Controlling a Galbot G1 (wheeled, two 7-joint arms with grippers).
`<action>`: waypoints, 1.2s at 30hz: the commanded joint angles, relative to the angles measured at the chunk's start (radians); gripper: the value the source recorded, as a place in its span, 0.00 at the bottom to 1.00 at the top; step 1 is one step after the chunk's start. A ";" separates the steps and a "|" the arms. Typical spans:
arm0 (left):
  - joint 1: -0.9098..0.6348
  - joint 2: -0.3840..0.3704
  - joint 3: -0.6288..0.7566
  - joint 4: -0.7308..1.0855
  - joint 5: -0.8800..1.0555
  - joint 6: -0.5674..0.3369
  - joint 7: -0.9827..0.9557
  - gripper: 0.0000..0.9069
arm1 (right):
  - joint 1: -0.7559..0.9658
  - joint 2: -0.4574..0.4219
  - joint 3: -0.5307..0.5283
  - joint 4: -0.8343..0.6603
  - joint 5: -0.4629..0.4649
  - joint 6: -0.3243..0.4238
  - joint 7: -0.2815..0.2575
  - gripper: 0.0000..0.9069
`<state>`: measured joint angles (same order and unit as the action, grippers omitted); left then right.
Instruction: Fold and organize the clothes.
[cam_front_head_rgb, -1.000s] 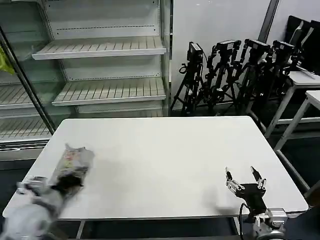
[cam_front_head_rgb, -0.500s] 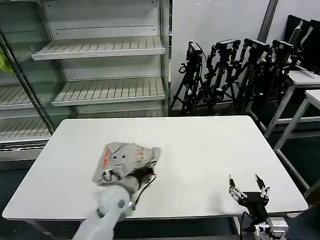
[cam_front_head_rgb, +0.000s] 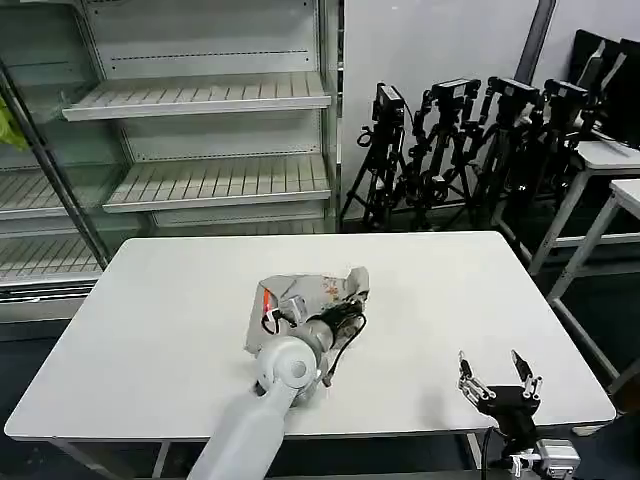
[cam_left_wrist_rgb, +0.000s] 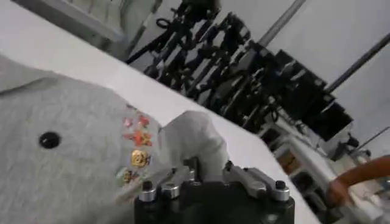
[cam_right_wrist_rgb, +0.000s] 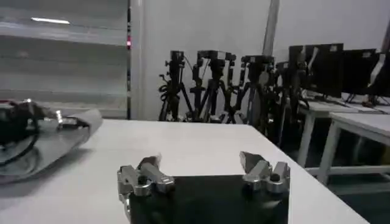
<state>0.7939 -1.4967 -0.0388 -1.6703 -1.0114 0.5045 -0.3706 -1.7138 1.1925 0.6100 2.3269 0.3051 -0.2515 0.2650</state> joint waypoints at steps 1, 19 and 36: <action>0.055 -0.007 -0.019 -0.151 -0.049 -0.135 0.094 1.00 | -0.016 0.004 0.005 0.035 -0.003 0.011 -0.001 1.00; 0.747 0.224 -0.417 -0.580 0.793 -0.466 0.257 1.00 | 0.009 -0.006 -0.045 0.064 -0.087 0.086 -0.015 1.00; 0.862 0.149 -0.439 -0.590 0.947 -0.515 0.252 1.00 | 0.092 -0.012 -0.075 -0.044 -0.081 0.121 -0.013 1.00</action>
<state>1.5222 -1.3429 -0.4210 -2.2114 -0.2315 0.0529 -0.1363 -1.6674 1.1809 0.5447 2.3357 0.2294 -0.1484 0.2521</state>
